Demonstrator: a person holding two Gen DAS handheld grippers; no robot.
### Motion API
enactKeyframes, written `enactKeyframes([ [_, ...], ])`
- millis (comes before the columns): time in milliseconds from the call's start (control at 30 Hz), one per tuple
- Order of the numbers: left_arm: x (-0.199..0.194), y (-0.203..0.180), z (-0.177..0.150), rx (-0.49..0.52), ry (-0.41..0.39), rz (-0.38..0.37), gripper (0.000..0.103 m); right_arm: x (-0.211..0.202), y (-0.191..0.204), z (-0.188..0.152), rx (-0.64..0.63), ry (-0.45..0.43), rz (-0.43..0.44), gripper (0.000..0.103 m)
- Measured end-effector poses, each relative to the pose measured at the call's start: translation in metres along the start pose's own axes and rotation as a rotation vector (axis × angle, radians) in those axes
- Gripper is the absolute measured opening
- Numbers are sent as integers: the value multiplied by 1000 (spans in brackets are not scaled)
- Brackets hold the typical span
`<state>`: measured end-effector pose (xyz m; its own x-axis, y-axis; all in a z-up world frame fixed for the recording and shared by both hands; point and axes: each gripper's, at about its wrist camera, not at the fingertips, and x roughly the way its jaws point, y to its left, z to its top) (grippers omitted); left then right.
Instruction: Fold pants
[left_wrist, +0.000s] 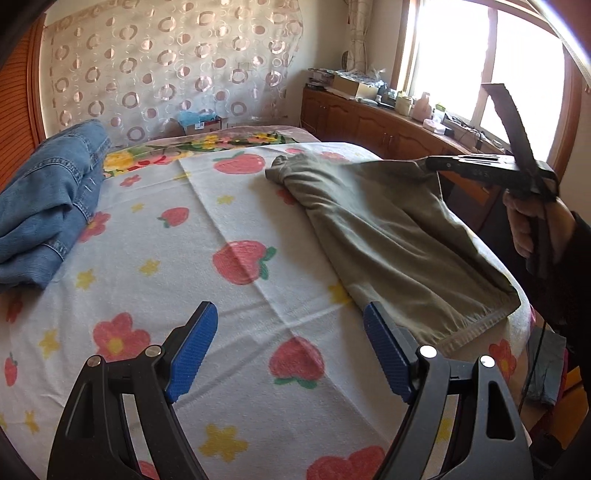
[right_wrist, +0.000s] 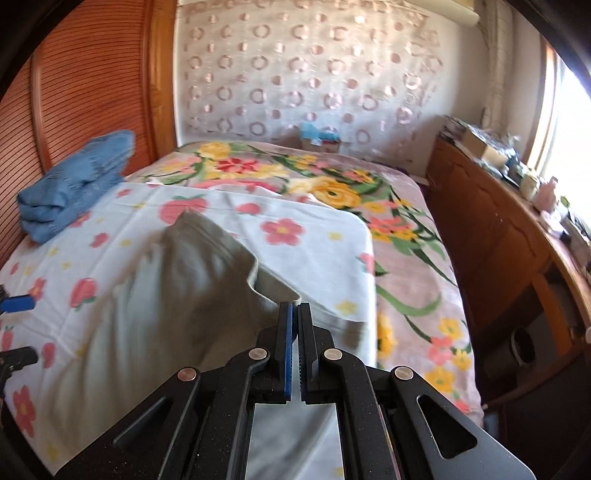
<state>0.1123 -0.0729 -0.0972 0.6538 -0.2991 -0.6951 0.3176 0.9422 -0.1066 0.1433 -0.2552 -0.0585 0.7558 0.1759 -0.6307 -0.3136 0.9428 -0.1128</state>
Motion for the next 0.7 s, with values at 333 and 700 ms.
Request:
enactKeyframes([
  [333,1,-3,0,9,4,11,82,17,-19,12,102,45,-23,2],
  [700,4,-6,0,20,8,4,82,11,-16,3,151,21,-16,23],
])
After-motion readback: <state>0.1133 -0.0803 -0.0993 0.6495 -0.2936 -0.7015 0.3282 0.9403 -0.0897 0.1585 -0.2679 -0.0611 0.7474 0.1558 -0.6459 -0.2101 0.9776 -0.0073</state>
